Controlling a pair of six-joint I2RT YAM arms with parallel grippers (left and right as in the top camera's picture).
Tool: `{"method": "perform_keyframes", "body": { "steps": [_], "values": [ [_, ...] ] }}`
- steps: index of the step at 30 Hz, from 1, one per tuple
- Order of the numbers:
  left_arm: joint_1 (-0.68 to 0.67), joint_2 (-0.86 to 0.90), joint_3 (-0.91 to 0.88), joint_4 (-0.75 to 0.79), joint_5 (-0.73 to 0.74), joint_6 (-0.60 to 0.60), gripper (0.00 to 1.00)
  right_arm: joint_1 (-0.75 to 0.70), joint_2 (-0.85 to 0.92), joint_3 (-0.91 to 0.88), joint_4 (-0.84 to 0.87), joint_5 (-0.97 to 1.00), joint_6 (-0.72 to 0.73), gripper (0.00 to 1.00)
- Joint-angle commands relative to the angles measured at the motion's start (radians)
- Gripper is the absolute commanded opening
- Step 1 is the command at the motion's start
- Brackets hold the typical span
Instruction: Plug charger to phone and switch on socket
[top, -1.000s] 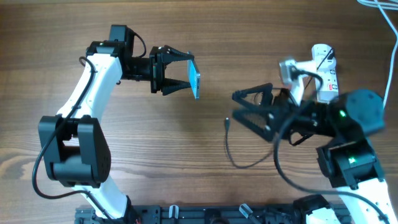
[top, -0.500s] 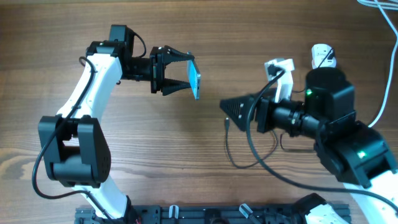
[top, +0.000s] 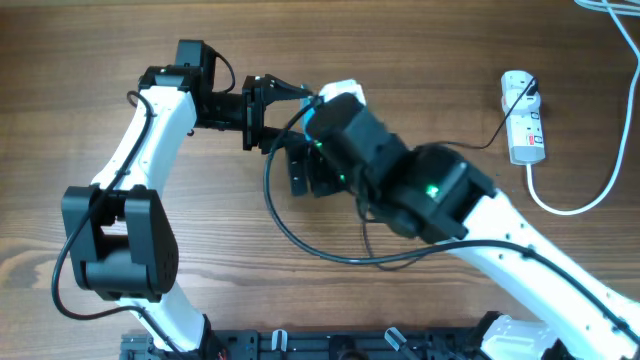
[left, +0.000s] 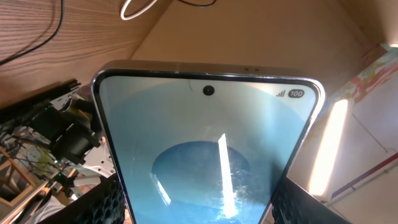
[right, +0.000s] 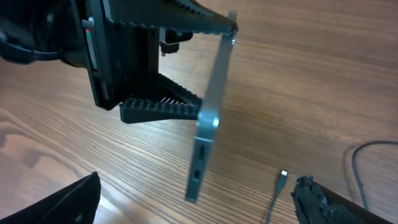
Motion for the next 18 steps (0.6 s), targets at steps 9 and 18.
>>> {"method": "perform_keyframes", "body": {
  "steps": [9, 18],
  "values": [
    [0.002, -0.037, 0.023, 0.000, 0.029, -0.058, 0.66, 0.000, 0.024, 0.032, 0.040, 0.067, 0.085, 0.64],
    [0.002, -0.037, 0.023, 0.000, 0.028, -0.058, 0.66, 0.000, 0.088, 0.032, 0.081, 0.116, 0.087, 0.57]
  ]
}}
